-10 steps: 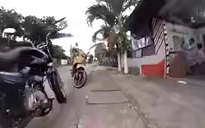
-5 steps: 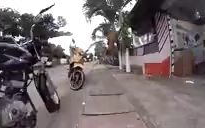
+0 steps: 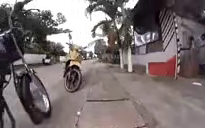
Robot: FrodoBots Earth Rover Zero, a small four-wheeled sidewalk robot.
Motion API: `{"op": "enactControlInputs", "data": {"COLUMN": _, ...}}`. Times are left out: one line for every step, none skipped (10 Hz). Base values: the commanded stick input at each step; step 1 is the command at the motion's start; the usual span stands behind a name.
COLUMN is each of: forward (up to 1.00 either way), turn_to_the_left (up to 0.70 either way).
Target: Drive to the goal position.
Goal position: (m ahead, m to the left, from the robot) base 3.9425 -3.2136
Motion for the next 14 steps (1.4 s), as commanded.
{"op": "enactControlInputs", "data": {"forward": 0.70, "turn_to_the_left": -0.05}}
{"op": "enactControlInputs", "data": {"forward": 0.70, "turn_to_the_left": 0.00}}
{"op": "enactControlInputs", "data": {"forward": 0.70, "turn_to_the_left": 0.00}}
{"op": "enactControlInputs", "data": {"forward": 0.70, "turn_to_the_left": 0.00}}
{"op": "enactControlInputs", "data": {"forward": 0.70, "turn_to_the_left": 0.00}}
{"op": "enactControlInputs", "data": {"forward": 0.70, "turn_to_the_left": -0.23}}
{"op": "enactControlInputs", "data": {"forward": 0.70, "turn_to_the_left": -0.02}}
{"op": "enactControlInputs", "data": {"forward": 0.70, "turn_to_the_left": 0.00}}
{"op": "enactControlInputs", "data": {"forward": 0.70, "turn_to_the_left": 0.00}}
{"op": "enactControlInputs", "data": {"forward": 0.70, "turn_to_the_left": 0.00}}
{"op": "enactControlInputs", "data": {"forward": 0.70, "turn_to_the_left": 0.00}}
{"op": "enactControlInputs", "data": {"forward": 0.70, "turn_to_the_left": 0.00}}
{"op": "enactControlInputs", "data": {"forward": 0.70, "turn_to_the_left": 0.17}}
{"op": "enactControlInputs", "data": {"forward": 0.70, "turn_to_the_left": 0.27}}
